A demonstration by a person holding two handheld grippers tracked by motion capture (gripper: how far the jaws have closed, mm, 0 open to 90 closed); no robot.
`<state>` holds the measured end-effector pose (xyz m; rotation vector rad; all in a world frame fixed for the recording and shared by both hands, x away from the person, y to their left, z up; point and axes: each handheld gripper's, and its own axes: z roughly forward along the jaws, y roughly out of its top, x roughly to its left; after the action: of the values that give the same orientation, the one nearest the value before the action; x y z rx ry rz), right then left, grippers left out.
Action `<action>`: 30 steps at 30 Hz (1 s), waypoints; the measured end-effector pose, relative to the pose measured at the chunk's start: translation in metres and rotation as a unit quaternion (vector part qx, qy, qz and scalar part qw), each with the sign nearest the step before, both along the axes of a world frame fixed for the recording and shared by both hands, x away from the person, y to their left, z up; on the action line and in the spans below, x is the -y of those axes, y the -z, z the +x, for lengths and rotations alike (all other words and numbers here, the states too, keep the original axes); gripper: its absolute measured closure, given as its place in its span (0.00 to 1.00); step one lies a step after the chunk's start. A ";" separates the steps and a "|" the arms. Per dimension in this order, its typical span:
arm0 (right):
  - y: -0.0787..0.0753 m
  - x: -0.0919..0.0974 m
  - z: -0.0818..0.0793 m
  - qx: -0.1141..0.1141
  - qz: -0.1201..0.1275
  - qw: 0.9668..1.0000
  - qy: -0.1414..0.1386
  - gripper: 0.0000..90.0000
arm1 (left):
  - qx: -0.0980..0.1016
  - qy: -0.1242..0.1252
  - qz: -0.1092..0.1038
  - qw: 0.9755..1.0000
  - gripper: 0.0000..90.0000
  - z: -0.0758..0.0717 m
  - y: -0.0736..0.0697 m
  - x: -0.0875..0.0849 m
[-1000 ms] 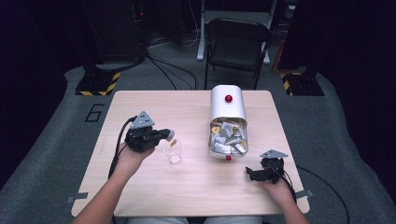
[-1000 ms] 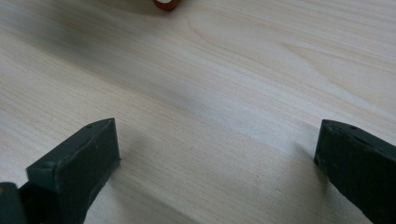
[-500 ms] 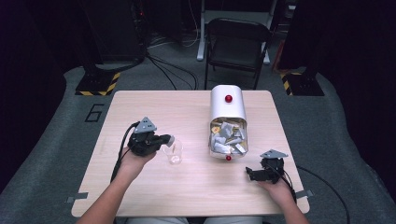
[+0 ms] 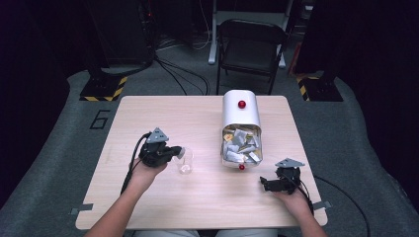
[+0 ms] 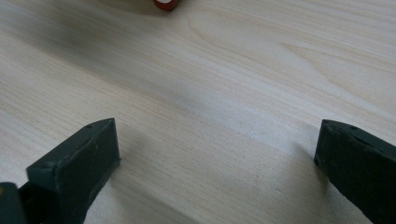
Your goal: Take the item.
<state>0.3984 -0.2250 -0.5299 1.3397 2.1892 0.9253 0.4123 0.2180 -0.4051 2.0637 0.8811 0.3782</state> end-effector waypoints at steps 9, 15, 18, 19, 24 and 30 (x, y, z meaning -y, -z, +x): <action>0.000 0.000 0.000 0.001 0.000 1.000 0.000 0.00 | -0.010 -0.001 0.001 1.000 0.98 0.003 0.009 0.004; 0.000 0.000 0.000 0.001 0.000 1.000 0.000 0.00 | -0.017 0.001 0.011 1.000 0.97 0.005 0.015 0.006; 0.000 0.000 0.000 0.000 0.000 1.000 0.000 0.00 | -0.021 0.001 0.007 1.000 0.94 0.006 0.018 0.007; 0.000 0.000 0.000 0.000 0.000 1.000 0.000 0.00 | -0.021 0.003 0.011 1.000 0.94 0.006 0.018 0.007; 0.000 0.000 0.000 0.000 0.000 1.000 0.000 0.00 | -0.019 -0.009 0.001 1.000 0.83 0.007 0.018 0.006; 0.000 0.000 0.000 0.001 0.000 1.000 0.000 0.00 | -0.010 -0.025 -0.005 1.000 0.74 0.005 0.013 -0.005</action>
<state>0.3984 -0.2250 -0.5300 1.3391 2.1881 0.9257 0.4176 0.2231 -0.4180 2.0420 0.9460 0.3810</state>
